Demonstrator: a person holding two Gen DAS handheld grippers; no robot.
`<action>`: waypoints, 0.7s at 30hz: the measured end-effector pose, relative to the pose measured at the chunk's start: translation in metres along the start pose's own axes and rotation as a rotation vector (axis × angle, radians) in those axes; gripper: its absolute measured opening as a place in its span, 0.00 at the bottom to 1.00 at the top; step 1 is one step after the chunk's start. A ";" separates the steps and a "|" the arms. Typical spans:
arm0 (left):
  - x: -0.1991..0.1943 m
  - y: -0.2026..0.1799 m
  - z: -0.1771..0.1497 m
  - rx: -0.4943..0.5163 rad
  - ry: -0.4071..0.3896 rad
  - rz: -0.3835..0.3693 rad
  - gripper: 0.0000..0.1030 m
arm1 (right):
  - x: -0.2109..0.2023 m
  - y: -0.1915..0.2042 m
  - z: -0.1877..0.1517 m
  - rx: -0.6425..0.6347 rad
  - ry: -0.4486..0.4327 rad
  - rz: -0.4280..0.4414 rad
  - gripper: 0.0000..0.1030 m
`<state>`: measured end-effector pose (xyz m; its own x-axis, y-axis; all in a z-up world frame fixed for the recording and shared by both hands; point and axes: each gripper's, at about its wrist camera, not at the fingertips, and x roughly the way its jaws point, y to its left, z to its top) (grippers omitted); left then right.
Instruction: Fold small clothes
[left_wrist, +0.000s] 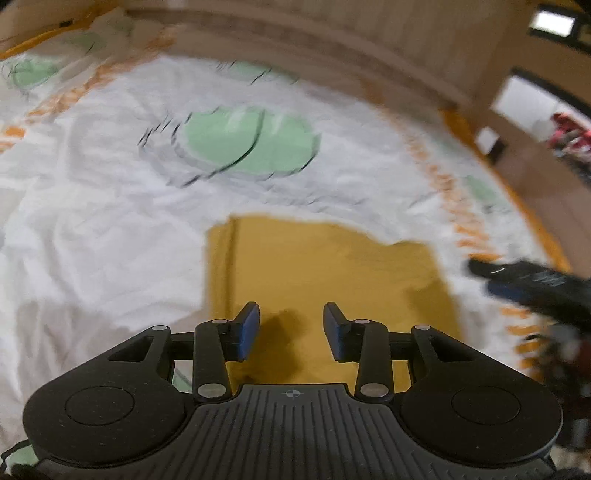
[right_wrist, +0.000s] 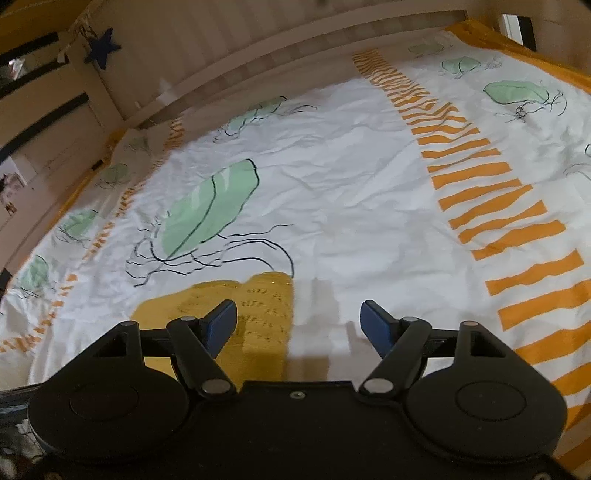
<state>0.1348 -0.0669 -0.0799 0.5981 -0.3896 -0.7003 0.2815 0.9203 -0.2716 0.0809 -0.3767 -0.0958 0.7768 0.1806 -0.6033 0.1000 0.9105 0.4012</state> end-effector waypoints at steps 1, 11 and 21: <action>0.008 0.004 -0.004 0.008 0.029 0.019 0.36 | 0.001 0.000 0.000 -0.005 -0.001 -0.006 0.74; 0.004 0.025 -0.031 -0.034 0.027 0.015 0.50 | 0.030 0.020 -0.005 -0.125 0.024 -0.052 0.75; 0.007 0.020 -0.031 -0.001 0.011 0.043 0.56 | 0.056 0.021 -0.020 -0.190 0.099 -0.118 0.87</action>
<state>0.1214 -0.0507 -0.1107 0.6015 -0.3494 -0.7184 0.2549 0.9362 -0.2419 0.1139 -0.3398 -0.1346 0.7012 0.0961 -0.7065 0.0605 0.9793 0.1932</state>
